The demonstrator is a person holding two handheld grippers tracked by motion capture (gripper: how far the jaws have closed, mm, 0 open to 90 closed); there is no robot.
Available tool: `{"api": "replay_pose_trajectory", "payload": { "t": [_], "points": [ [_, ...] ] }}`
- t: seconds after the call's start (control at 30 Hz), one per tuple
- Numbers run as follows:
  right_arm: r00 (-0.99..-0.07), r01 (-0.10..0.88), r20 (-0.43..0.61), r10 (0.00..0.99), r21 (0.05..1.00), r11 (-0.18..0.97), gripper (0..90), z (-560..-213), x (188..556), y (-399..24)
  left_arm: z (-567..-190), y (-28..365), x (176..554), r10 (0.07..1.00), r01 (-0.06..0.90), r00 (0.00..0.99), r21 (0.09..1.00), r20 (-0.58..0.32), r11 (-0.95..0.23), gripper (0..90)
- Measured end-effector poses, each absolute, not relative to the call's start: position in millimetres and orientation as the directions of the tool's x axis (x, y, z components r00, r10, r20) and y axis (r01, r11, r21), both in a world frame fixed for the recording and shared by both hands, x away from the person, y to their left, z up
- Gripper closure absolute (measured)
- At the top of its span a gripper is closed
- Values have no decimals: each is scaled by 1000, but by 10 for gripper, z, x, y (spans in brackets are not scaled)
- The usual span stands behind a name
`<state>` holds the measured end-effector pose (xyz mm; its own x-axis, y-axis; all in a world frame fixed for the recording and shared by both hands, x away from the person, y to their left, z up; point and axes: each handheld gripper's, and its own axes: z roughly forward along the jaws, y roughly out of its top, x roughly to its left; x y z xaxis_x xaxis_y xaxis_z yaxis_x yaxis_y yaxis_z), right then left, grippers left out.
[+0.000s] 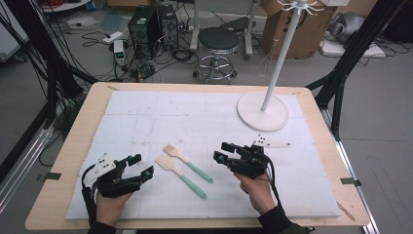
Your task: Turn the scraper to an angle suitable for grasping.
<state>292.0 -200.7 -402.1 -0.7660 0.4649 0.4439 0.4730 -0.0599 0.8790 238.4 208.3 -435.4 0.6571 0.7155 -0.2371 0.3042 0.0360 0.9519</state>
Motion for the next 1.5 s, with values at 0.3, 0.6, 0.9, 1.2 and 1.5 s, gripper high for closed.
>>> {"api": "replay_pose_trajectory", "payload": {
  "t": [0.3, 0.6, 0.9, 1.2, 1.5],
  "points": [
    [-773, 523, 474, 422, 853, -2, 509, -4134, 2929, -1792, -4350, 2081, 2383, 718, 304, 655, 952, -237, 36, 300],
    [-780, 560, 490, 389, 824, 87, 768, -4268, 2919, -1547, -4351, 2086, 2382, 717, 304, 656, 952, -236, 36, 300],
    [-750, 617, 531, 394, 777, 127, 897, -4339, 2981, -1366, -4349, 2093, 2383, 719, 301, 654, 953, -235, 38, 299],
    [-763, 628, 514, 392, 734, 260, 898, -4445, 2891, -1147, -4343, 2092, 2378, 719, 300, 654, 953, -235, 39, 300],
    [-759, 635, 487, 432, 699, 328, 900, -4537, 2745, -1157, -4347, 2089, 2382, 716, 301, 658, 953, -235, 37, 300]
  ]
}}
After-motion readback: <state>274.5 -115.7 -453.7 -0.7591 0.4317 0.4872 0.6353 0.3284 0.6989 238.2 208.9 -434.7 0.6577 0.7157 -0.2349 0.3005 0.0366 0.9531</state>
